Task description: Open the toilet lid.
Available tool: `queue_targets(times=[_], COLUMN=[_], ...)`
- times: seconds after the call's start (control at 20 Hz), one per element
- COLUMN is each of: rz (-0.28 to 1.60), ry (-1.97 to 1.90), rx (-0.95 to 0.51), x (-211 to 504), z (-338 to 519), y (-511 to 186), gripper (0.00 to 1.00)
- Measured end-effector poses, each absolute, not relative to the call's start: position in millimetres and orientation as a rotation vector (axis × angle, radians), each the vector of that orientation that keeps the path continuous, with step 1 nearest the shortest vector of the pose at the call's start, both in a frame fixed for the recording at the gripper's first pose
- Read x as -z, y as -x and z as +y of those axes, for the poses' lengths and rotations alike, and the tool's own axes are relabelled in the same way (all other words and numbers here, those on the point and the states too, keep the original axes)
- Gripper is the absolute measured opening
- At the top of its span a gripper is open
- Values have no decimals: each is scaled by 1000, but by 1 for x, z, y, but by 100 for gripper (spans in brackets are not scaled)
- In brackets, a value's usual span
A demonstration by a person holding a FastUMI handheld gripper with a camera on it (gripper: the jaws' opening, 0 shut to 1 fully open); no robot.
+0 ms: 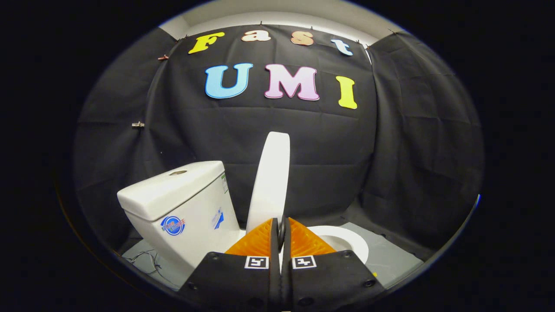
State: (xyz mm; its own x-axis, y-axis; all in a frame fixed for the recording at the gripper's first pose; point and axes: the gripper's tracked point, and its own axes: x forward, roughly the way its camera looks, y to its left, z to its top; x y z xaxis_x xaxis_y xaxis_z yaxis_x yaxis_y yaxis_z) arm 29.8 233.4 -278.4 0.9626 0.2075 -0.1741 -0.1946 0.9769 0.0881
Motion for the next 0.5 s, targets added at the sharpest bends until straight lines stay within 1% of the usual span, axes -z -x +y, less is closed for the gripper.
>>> queue_targets(times=[0.5], rz=[101], ry=[14], rx=[-294], x=[261], z=[302], y=[-10], gripper=[5])
